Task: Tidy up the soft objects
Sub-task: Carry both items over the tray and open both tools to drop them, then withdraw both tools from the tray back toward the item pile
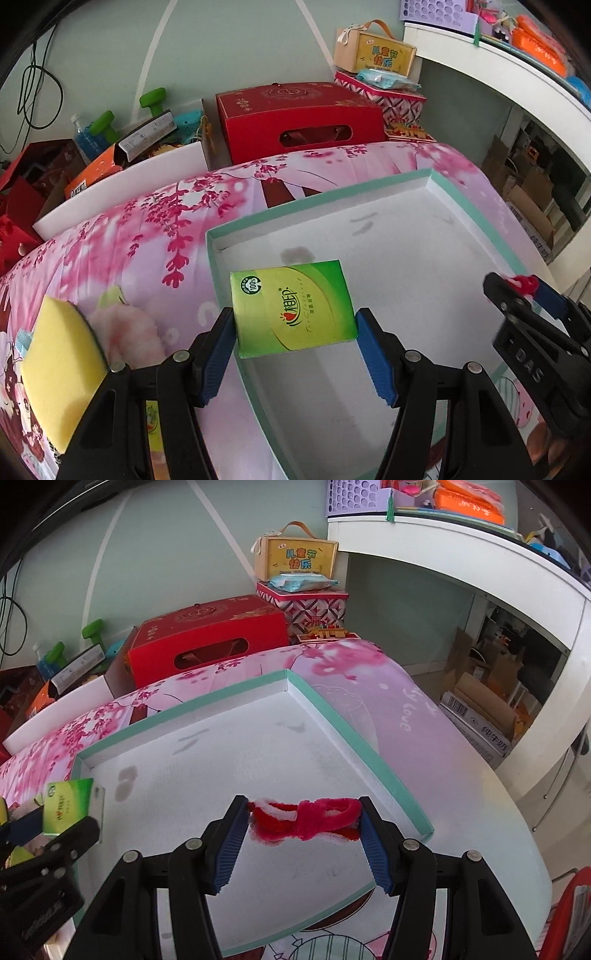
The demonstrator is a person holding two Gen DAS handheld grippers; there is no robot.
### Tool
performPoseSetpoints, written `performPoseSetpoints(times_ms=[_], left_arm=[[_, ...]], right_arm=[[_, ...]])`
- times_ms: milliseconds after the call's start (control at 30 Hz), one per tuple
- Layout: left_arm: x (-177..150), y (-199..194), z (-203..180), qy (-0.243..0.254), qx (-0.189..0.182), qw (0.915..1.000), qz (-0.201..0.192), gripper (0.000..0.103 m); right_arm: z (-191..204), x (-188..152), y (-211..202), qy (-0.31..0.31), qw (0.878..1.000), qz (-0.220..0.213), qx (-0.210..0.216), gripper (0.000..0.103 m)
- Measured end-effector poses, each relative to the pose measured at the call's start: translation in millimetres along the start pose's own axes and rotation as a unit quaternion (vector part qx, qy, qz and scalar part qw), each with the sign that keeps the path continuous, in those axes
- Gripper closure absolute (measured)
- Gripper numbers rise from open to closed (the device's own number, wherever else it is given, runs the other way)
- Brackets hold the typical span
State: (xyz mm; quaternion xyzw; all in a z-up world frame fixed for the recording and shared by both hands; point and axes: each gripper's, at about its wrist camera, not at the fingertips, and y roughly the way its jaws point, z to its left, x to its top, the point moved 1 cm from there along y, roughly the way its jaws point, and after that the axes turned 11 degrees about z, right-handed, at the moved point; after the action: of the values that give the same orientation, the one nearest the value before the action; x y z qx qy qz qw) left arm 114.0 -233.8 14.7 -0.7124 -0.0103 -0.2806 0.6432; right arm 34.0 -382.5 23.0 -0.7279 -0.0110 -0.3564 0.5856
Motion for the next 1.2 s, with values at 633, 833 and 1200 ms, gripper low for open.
performPoseSetpoints(times_ms=[633, 833, 1200], left_arm=[[-4.3, -1.9, 14.3, -0.029, 0.032, 0.9991, 0.002, 0.003], [-7.8, -1.1, 20.2, -0.04, 0.041, 0.9983, 0.01, 0.003], [-24.6, -13.3, 34.6, -0.065, 0.048, 0.9966, 0.017, 0.003]], right_arm=[[-1.3, -0.2, 1.1, -0.006, 0.999, 0.026, -0.025, 0.0], [0.2, -0.7, 1.4, -0.012, 0.999, 0.036, -0.029, 0.0], [-10.5, -3.5, 0.5, 0.004, 0.998, 0.061, -0.035, 0.0]])
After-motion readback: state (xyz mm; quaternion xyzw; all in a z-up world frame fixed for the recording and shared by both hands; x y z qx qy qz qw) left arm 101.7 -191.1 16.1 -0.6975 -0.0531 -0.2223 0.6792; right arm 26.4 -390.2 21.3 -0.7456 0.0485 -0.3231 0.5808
